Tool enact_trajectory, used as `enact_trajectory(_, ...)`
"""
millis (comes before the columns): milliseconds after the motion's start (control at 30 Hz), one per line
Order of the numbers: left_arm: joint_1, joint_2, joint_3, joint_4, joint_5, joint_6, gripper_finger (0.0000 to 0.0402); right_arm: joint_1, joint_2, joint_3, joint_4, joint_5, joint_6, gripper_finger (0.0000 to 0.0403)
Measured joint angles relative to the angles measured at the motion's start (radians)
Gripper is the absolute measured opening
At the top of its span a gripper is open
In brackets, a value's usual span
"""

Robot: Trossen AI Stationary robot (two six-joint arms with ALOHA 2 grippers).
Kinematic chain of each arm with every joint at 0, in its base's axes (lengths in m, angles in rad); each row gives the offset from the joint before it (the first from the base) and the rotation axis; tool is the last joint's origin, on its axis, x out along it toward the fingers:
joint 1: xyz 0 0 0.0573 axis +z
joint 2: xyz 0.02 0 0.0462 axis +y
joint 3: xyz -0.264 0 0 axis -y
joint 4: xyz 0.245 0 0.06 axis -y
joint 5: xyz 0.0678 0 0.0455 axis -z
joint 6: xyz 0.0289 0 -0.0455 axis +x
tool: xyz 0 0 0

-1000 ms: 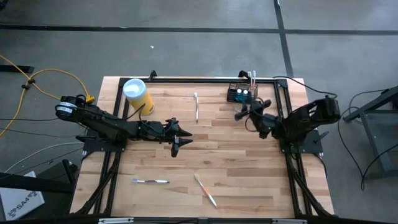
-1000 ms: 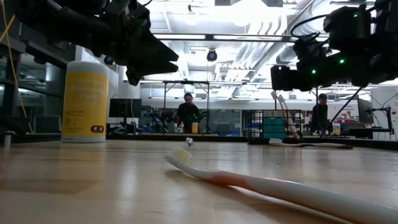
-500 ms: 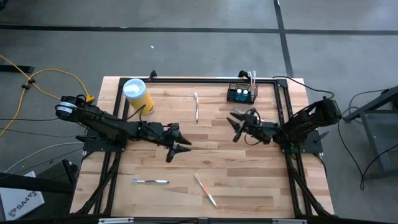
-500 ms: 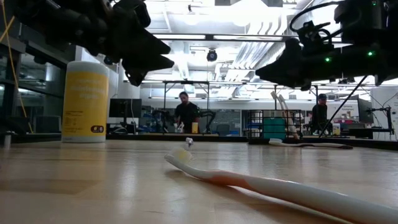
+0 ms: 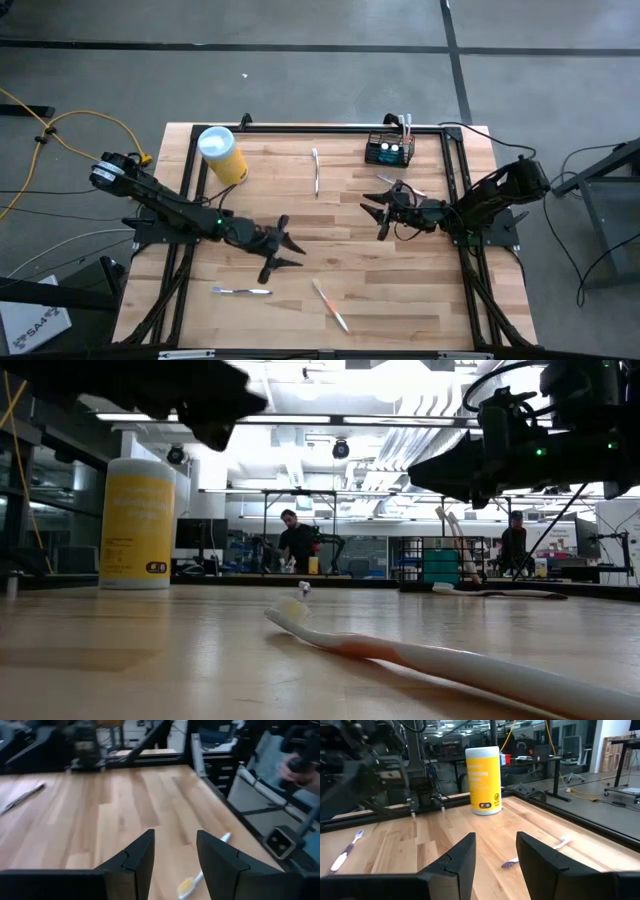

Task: Pick & Place toothbrushing station
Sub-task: Put the orange toothbrush into the black wire organizer

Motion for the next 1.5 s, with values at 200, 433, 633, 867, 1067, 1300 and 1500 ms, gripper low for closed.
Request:
enact_trajectory(200,-0.077,0.0,0.019,-0.032,-0.079,0.061,0.0141,0.018,0.0,0.0,-0.011,-0.003,0.005,0.0133)
enact_trajectory(433,-0.137,0.001,0.081,-0.113,-0.144,0.067,0.0141,0.023,0.0,0.0,-0.103,-0.009,0.097,0.0133)
enact_trajectory(633,-0.174,0.08,0.178,-0.208,-0.179,0.112,0.0141,0.024,0.0,0.0,-0.141,-0.059,0.156,0.0133)
enact_trajectory(867,-0.193,0.217,0.289,-0.221,-0.175,0.283,0.0141,0.043,0.0,0.0,-0.149,-0.085,0.158,0.0133)
enact_trajectory(1067,-0.193,0.291,0.348,-0.222,-0.175,0.341,0.0141,0.089,0.0,0.0,-0.157,-0.086,0.159,0.0133)
enact_trajectory(1300,-0.195,0.36,0.415,-0.303,-0.171,0.329,0.0141,0.142,0.0,0.0,-0.156,-0.082,0.162,0.0133)
enact_trajectory(1500,-0.199,0.387,0.475,-0.38,-0.108,0.243,0.0141,0.184,0.0,0.0,-0.16,-0.056,0.188,0.0133)
